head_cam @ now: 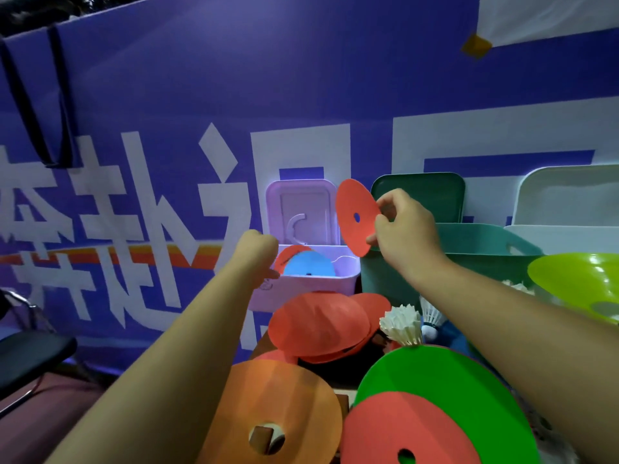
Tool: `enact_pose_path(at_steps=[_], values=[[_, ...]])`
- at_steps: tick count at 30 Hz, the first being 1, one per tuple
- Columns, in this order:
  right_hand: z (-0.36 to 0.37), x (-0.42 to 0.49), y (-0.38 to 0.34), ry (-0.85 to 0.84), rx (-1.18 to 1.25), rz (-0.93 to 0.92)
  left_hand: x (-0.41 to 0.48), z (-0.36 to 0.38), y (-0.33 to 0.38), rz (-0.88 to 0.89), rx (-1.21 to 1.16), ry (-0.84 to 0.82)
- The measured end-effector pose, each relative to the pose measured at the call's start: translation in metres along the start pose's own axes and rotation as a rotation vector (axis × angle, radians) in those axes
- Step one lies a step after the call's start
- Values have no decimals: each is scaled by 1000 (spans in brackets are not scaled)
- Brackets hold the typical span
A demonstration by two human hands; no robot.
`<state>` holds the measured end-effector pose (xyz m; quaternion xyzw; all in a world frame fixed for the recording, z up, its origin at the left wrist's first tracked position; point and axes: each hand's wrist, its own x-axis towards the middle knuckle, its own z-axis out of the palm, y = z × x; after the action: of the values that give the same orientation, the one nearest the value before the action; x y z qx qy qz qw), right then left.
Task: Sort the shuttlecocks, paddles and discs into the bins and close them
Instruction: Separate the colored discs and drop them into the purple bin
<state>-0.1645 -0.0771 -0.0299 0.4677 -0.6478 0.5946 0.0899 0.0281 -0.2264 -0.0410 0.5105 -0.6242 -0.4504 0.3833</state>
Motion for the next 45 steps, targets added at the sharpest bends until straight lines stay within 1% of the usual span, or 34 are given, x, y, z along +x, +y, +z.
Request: enact_pose_path(at_steps=[1,2,3,4,6,7,8,10,11,12,14,17,20,22,24,26,32,36,38,42,45], values=[[4,1,1,0,-12,-6,7,-2,-11,106,207,10],[7,1,1,0,-27,-12,5,-5,-13,14,27,-18],[11,3,2,6,-42,-20,-1,-8,-13,9,-171,-57],[15,5,3,18,-58,-34,-5,-9,-18,0,-176,-40],[25,11,4,38,-79,-74,-12,-12,-24,-7,-45,-81],[31,15,5,13,-115,-100,-16,-15,-27,6,33,-124],[38,18,6,-60,-185,-126,-20,-19,-29,31,99,-155],[50,16,6,-294,-389,-161,-30,-27,-30,66,187,-202],[54,14,6,-374,-453,-163,-33,-31,-33,77,221,-215],[56,10,4,-409,-478,-161,-38,-35,-35,83,246,-231],[55,-2,0,-419,-473,-157,-47,-42,-40,116,303,-256],[45,-18,-9,-488,-490,-208,-66,-52,-46,174,420,-259],[28,-39,-20,-648,-522,-235,-87,-60,-53,199,526,-267],[17,-53,-26,-793,-597,-265,-104,-65,-55,233,573,-271],[8,-66,-27,-916,-653,-270,-120,-70,-60,250,631,-251],[1,-78,-28,-1001,-683,-240,-132,-73,-67,224,719,-206],[8,-112,-19,-990,-944,-384,-156,-75,-97,-36,989,-108],[13,-125,-23,-959,-1023,-461,-162,-77,-104,-135,989,-101],[15,-129,-25,-948,-1047,-481,-168,-79,-106,-132,938,-92],[21,-138,-25,-963,-1019,-442,-180,-80,-110,-6,682,-19],[30,-141,-21,-913,-1004,-430,-192,-83,-108,46,560,15]])
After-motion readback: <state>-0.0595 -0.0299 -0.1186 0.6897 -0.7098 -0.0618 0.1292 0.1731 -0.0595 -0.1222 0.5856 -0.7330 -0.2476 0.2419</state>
